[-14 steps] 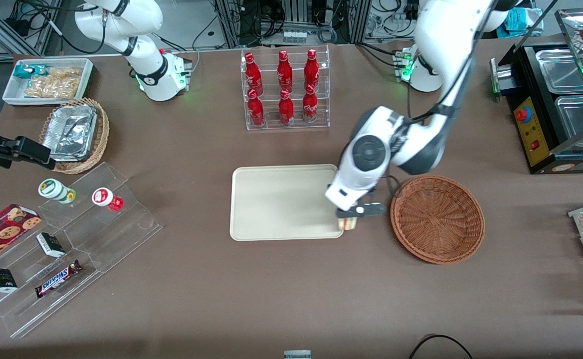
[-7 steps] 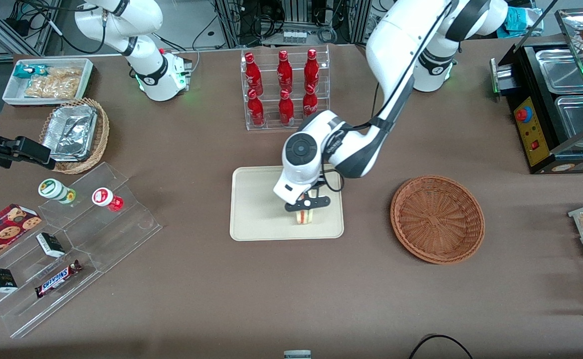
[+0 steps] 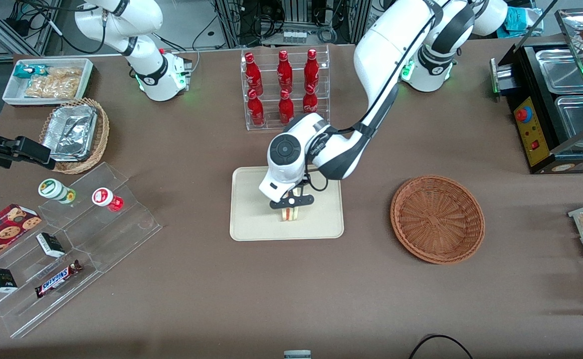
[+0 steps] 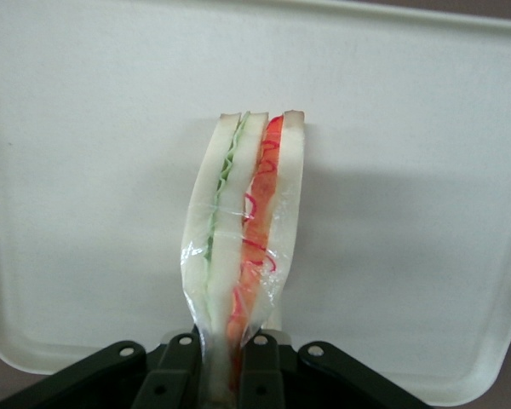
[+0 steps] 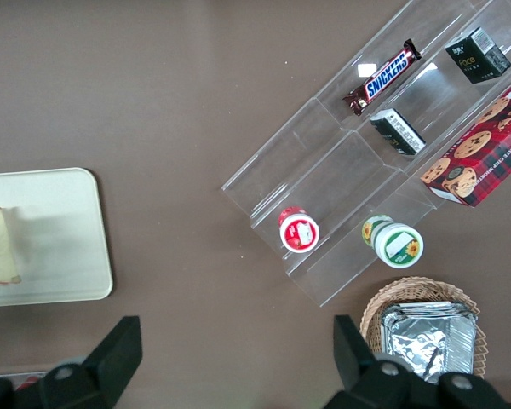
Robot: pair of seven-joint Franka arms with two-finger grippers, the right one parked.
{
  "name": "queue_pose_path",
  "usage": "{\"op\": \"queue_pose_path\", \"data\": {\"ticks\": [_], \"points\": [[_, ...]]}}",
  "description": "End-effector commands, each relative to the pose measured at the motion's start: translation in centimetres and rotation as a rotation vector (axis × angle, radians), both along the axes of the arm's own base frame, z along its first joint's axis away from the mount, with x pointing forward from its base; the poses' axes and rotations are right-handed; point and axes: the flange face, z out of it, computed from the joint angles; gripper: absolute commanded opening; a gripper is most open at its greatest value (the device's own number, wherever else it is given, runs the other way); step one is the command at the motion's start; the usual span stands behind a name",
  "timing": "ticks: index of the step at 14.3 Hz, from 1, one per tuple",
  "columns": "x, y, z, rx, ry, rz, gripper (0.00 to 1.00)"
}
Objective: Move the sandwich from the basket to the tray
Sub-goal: 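Lower the sandwich onto the tray, open the left gripper, withdraw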
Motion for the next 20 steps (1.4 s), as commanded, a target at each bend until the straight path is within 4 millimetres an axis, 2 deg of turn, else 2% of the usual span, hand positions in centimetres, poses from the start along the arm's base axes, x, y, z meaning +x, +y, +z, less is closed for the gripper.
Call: {"op": "queue_pose_path", "data": {"ticks": [1,2,3,4,5,6,9,10,12,14,16,17,20], "points": [[-0.2,-1.2,-0.2,-0.005,-0.012,0.013,0.04],[-0.5,-1.4,-0.5,-0.004,-0.011,0.012,0.09],[-0.5,-1.5,-0.6,-0.008,-0.014,0.019,0.26],[-0.4,-1.4,-0.4,-0.012,-0.017,0.015,0.69],[-0.4,-1.4,0.0,-0.014,-0.022,0.015,0.99],[-0.3,-1.4,1.0,-0.014,-0.029,0.014,1.0],[0.0,-0.6,5.6,-0.006,-0.04,0.018,1.0],[0.1,0.1,8.2,-0.006,-0.043,0.014,1.0],[1.5,3.3,12.4,0.009,-0.033,0.025,1.0],[1.4,4.7,13.7,0.016,-0.026,0.054,1.0],[2.2,7.5,13.1,0.048,-0.005,0.088,1.0],[2.4,9.3,13.1,0.061,0.004,0.095,1.0],[3.4,16.5,14.9,0.072,0.009,0.098,1.0]]}}
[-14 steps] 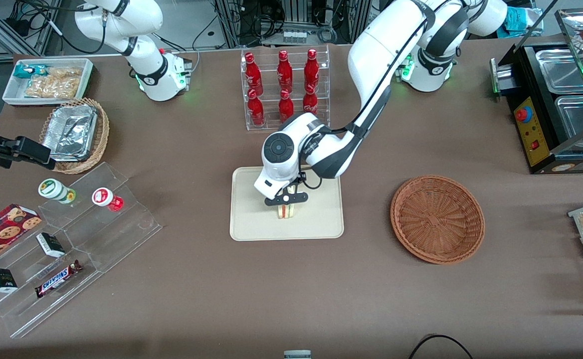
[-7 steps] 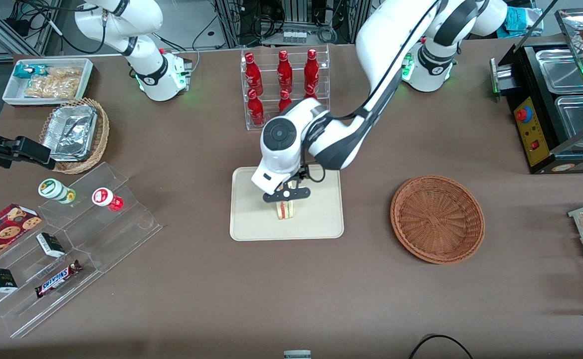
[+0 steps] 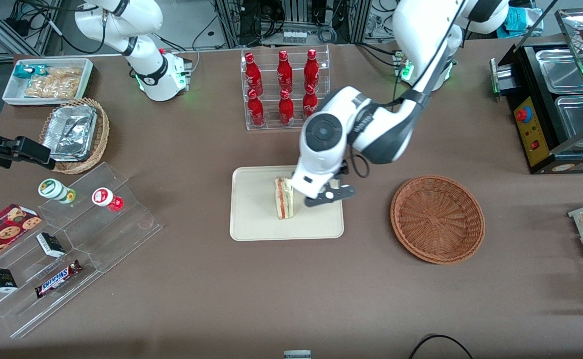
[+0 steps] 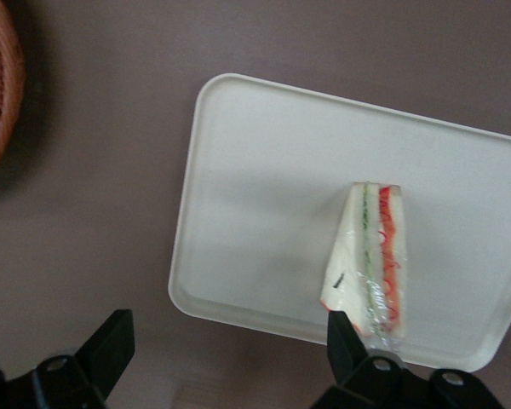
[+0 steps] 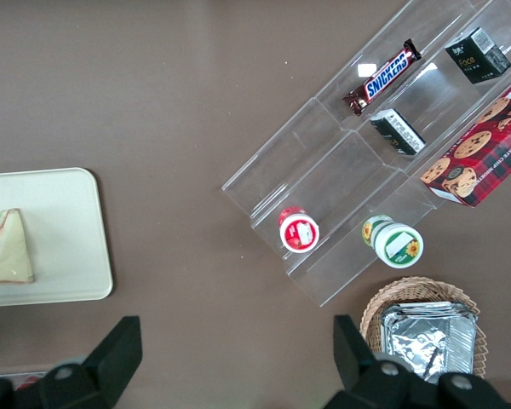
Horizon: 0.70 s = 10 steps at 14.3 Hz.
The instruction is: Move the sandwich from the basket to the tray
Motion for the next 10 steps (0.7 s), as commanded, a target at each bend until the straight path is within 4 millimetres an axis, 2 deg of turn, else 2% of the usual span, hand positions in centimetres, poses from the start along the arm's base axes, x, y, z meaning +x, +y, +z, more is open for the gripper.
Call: {"op": "queue_pose_path", "data": {"ticks": [1,4,7,9,10], "points": [[-0.3,7.4,2.5,0.002,0.006,-0.037,1.0],[0.3,13.8,4.2,-0.006,0.01,-0.072,1.0],[0.0,19.2,5.0,-0.008,0.042,-0.131,1.0],[-0.1,23.6,7.4,-0.01,0.089,-0.168,1.0],[-0.4,25.0,8.5,-0.015,0.103,-0.193,1.0]]}}
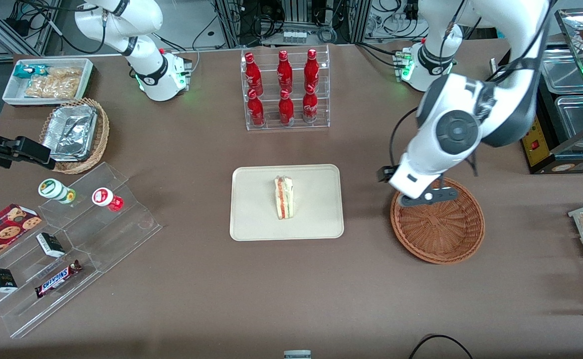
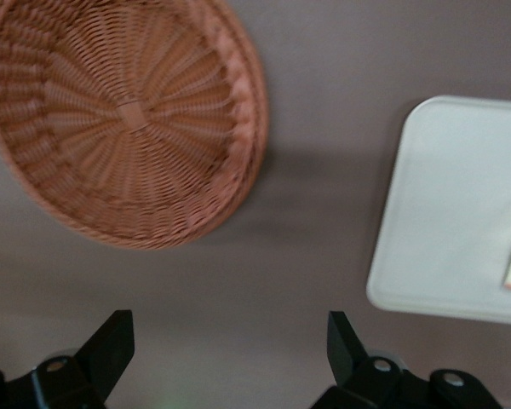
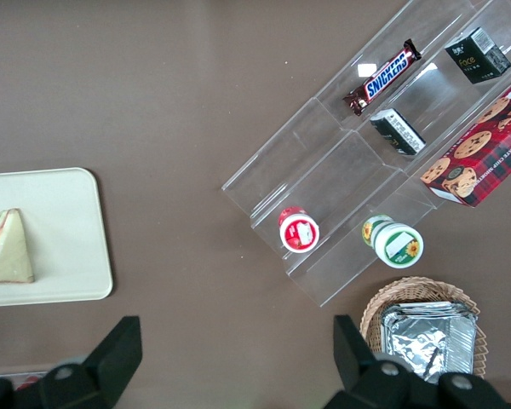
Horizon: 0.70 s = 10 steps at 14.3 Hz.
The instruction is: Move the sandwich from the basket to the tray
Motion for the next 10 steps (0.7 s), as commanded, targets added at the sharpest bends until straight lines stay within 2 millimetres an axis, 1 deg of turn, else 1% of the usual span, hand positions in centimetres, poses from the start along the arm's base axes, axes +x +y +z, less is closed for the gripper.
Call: {"op": "queue_pose_path", "data": {"ticks": [1,2,3,5,7,8,10], "points": [[-1.5,4.7,3.5,-0.022,0.022,-0.051,1.0],[-1.6,7.0,4.8,-0.029,0.023,-0.052,1.0],[-1.9,8.4,5.7,-0.033,0.035,-0.063,1.0],[-2.5,11.1,8.1,-0.049,0.026,-0.102,1.0],[-3.5,12.4,10.2,-0.059,0.012,-0.145,1.0],[-3.7,13.1,11.0,-0.057,-0.003,-0.137,1.0],[-3.6,13.9,13.0,-0.053,-0.045,-0.127,1.0]]}}
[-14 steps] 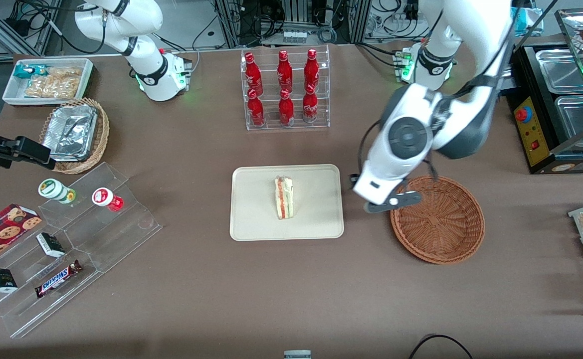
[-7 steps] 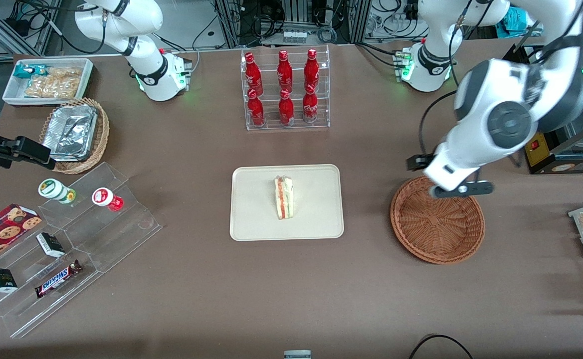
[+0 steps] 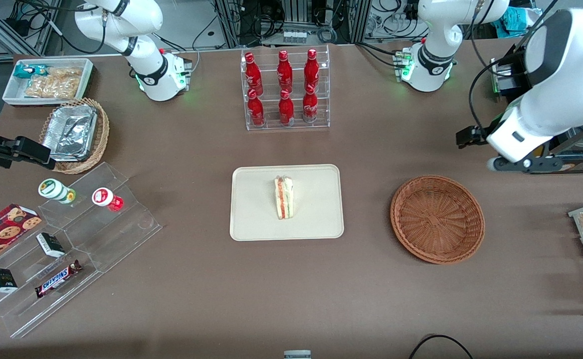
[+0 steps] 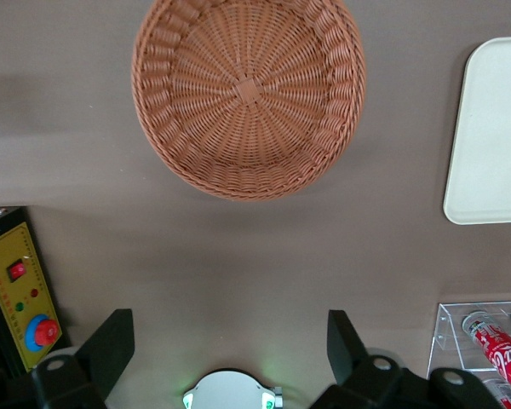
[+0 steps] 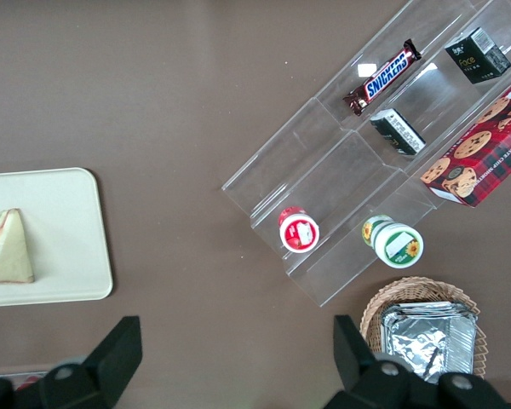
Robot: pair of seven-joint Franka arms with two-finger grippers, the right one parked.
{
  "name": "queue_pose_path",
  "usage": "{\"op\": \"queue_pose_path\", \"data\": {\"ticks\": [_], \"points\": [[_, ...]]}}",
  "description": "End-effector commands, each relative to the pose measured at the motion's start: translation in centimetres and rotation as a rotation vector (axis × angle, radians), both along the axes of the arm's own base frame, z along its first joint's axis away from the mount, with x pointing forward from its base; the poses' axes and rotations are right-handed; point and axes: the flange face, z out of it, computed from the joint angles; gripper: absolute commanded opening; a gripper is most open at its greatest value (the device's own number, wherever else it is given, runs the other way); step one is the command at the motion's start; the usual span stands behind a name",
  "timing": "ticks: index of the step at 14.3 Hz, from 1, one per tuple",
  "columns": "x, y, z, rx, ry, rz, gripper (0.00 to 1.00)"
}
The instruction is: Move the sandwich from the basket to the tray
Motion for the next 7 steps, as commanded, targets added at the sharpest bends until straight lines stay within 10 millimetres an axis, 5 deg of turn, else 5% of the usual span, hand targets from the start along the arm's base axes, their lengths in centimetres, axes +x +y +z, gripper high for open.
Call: {"op": "queue_pose_path", "data": {"ticks": [1,4,7], "points": [[-0.5,1.3,2.7,-0.006,-0.048,-0.013,1.0],[0.1,4.6,3.7,-0.028,-0.079,-0.003,1.0],[0.5,4.8,4.0,-0.027,-0.09,0.007,1.0]]}}
